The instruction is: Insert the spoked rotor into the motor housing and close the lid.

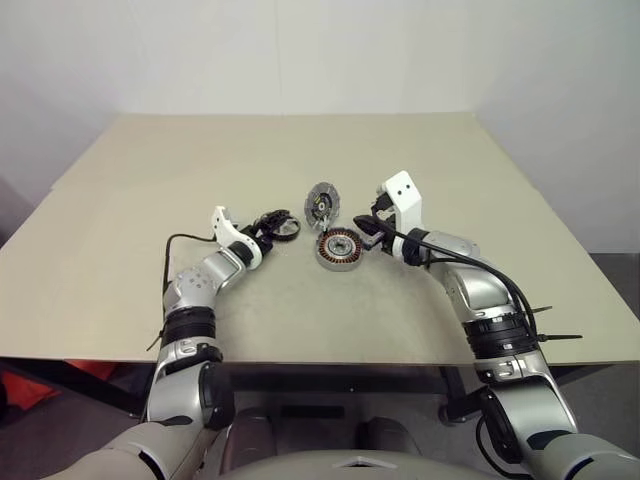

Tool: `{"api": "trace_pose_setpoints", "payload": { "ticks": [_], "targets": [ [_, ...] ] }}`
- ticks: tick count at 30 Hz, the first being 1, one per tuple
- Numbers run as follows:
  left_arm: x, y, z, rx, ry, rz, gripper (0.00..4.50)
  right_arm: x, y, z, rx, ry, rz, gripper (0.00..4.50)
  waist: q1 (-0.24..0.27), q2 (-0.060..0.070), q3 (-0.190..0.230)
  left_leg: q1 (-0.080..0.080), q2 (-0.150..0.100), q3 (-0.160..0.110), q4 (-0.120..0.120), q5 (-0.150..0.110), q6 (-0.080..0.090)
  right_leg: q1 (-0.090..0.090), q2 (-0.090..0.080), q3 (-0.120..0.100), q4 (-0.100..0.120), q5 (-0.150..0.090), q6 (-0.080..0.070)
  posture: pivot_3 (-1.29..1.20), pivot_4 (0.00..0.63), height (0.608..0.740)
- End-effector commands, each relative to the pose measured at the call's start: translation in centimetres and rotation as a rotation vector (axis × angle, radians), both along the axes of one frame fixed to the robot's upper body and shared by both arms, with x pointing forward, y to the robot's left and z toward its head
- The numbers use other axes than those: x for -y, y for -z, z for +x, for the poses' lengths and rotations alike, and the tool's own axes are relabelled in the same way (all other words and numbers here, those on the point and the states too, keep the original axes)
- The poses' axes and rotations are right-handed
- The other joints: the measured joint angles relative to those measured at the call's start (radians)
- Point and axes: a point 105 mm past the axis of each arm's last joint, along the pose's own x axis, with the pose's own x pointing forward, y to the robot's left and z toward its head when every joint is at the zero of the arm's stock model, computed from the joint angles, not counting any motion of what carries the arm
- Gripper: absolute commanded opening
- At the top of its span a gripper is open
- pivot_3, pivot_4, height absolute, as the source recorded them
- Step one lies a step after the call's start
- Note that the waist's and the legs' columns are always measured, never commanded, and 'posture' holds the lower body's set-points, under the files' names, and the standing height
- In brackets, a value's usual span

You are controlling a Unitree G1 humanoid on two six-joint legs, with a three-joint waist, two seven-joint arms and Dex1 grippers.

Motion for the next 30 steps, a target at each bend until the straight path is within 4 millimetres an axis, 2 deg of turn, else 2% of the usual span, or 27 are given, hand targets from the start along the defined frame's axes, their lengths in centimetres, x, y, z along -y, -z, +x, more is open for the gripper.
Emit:
{"api": "trace_pose_setpoints", "payload": {
  "ticks": [1, 8, 13, 14, 17, 30],
  "targets": [
    [-1.9, 2.0, -1.2, -0.091, -0.065, 0.004, 4.50, 0.4, -2.2, 0.2, 0.070, 0.008, 0.024, 0.02, -0.003, 0.000, 0.000, 0.000, 0.000, 0.000, 0.000, 0.000, 0.000, 0.000, 0.000, 0.000, 0.000, 0.000, 0.000, 0.00, 0.000, 0.740],
    [-2.6, 2.4, -4.0, -0.124, -0.086, -0.025, 4.50, 0.8, -2.0, 0.1, 0.064, 0.020, 0.022, 0.02, -0.017, 0.000, -0.001, -0.001, 0.001, 0.000, -0.004, -0.001, 0.000, 0.000, 0.002, 0.000, -0.008, 0.003, -0.006, 0.00, 0.000, 0.740],
    [-2.6, 2.9, -4.5, -0.147, -0.101, -0.018, 4.50, 0.7, -1.9, 0.1, 0.061, 0.018, 0.021, 0.02, -0.019, 0.000, -0.001, -0.001, 0.001, 0.001, -0.004, -0.005, 0.002, 0.000, 0.003, 0.000, -0.010, 0.003, -0.005, 0.00, 0.000, 0.740],
    [-2.5, 2.8, -4.5, -0.144, -0.097, -0.018, 4.10, 0.7, -1.9, 0.1, 0.061, 0.018, 0.021, 0.00, -0.019, 0.000, -0.001, -0.001, 0.001, 0.001, -0.004, -0.005, 0.002, 0.001, 0.003, 0.000, -0.010, 0.003, -0.005, 0.00, 0.000, 0.740],
    [-2.1, 2.7, -4.4, -0.140, -0.089, -0.015, 3.29, 0.7, -2.1, 0.2, 0.064, 0.018, 0.023, 0.00, -0.018, 0.000, -0.001, -0.001, 0.001, 0.001, -0.004, -0.005, 0.002, 0.001, 0.003, 0.001, -0.010, 0.003, -0.005, 0.00, 0.000, 0.740],
    [-1.4, 2.2, -4.1, -0.102, -0.048, 0.010, 3.29, 0.9, -2.0, 0.1, 0.065, 0.024, 0.019, 0.00, -0.011, 0.000, -0.001, -0.001, 0.001, 0.001, -0.004, -0.005, 0.002, 0.002, 0.003, 0.001, -0.010, 0.003, -0.004, 0.00, 0.000, 0.740]
  ]
}}
